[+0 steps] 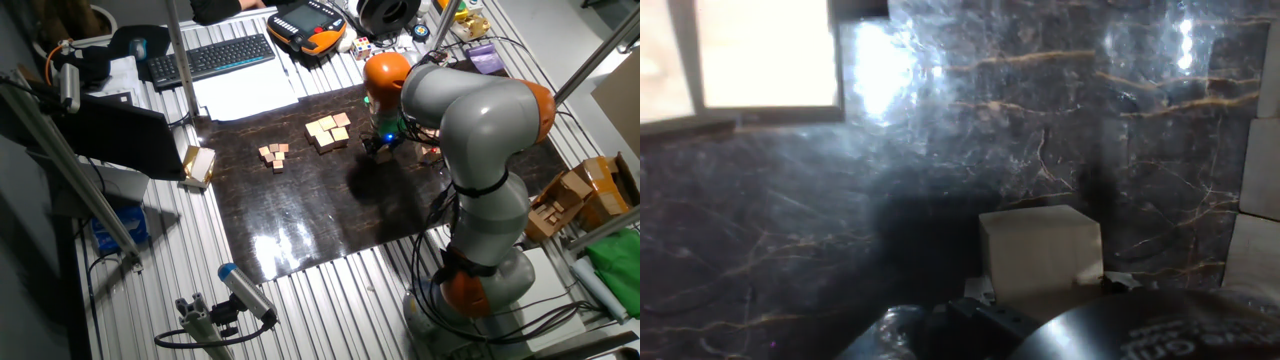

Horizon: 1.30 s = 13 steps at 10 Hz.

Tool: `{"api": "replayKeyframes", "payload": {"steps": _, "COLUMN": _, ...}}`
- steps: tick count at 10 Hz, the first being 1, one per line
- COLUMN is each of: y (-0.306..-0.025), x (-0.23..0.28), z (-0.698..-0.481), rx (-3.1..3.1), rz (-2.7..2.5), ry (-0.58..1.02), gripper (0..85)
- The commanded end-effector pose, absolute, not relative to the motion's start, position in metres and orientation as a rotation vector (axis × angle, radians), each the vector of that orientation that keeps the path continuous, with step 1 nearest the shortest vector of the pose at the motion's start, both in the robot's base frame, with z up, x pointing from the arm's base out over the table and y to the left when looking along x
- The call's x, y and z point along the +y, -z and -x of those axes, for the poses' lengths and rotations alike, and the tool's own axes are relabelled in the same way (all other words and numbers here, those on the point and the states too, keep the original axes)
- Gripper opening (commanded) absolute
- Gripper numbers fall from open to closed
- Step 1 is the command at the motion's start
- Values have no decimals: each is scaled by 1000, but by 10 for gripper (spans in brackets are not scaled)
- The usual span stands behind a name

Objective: Stack the blocks into a pyramid shape

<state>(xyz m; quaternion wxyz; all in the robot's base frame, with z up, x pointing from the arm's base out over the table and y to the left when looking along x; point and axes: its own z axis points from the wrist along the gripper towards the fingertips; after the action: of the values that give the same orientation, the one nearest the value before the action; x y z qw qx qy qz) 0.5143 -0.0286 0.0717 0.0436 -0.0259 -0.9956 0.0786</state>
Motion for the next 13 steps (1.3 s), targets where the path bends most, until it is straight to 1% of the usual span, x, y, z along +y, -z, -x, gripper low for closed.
{"api": "replayKeyframes", "payload": {"steps": 1, "y": -69, "x": -30, "z": -513, "rx": -3044, "rz": 80, "ry": -240, "gripper": 7}}
{"api": "replayKeyframes", "payload": {"steps": 5, "y": -60, "x": -34, "z": -512, "rx": -3039, "rz": 90, "ry": -240, "gripper": 10}}
{"api": "replayKeyframes", "payload": {"steps": 6, "y": -58, "x": -34, "z": -513, "rx": -3039, "rz": 88, "ry": -240, "gripper": 23}}
{"api": "replayKeyframes", "payload": {"steps": 7, "y": -57, "x": -34, "z": -513, "rx": -3035, "rz": 86, "ry": -237, "gripper": 57}}
{"api": "replayKeyframes", "payload": {"steps": 9, "y": -58, "x": -34, "z": -513, "rx": -3036, "rz": 96, "ry": -249, "gripper": 197}}
{"api": "replayKeyframes", "payload": {"steps": 11, "y": -58, "x": -34, "z": -513, "rx": -3047, "rz": 123, "ry": -270, "gripper": 433}}
{"api": "replayKeyframes", "payload": {"steps": 12, "y": -57, "x": -34, "z": -513, "rx": -3049, "rz": 131, "ry": -275, "gripper": 593}}
{"api": "replayKeyframes", "payload": {"steps": 13, "y": -58, "x": -34, "z": -513, "rx": -3024, "rz": 158, "ry": -276, "gripper": 680}}
